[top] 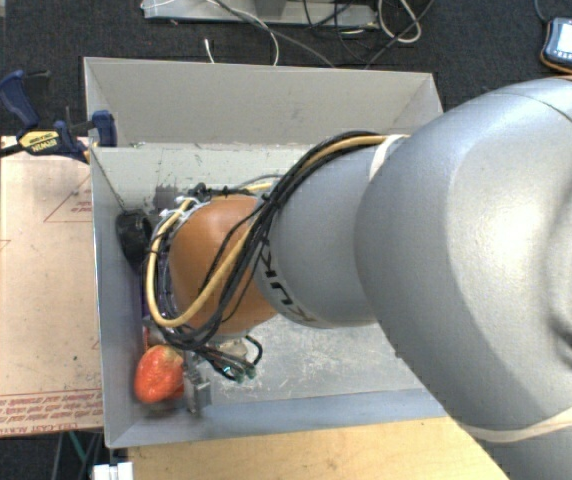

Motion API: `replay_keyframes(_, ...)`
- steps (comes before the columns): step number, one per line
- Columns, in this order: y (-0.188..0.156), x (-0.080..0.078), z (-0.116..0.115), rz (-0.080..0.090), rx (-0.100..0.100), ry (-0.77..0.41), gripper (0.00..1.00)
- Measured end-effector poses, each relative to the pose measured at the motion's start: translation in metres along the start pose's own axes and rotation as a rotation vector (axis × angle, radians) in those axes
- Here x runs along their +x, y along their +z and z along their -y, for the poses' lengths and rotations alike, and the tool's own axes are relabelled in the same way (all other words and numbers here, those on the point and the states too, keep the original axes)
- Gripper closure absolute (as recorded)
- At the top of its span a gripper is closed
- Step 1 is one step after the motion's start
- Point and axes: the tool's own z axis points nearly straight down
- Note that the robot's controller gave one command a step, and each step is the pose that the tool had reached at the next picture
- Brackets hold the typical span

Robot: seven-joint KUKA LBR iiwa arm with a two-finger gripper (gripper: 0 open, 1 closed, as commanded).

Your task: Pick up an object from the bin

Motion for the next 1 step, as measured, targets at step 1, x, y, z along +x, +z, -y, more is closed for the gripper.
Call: replay_keyframes(1,0.0,0.0,0.0,0.0,0.0,0.0,0.0)
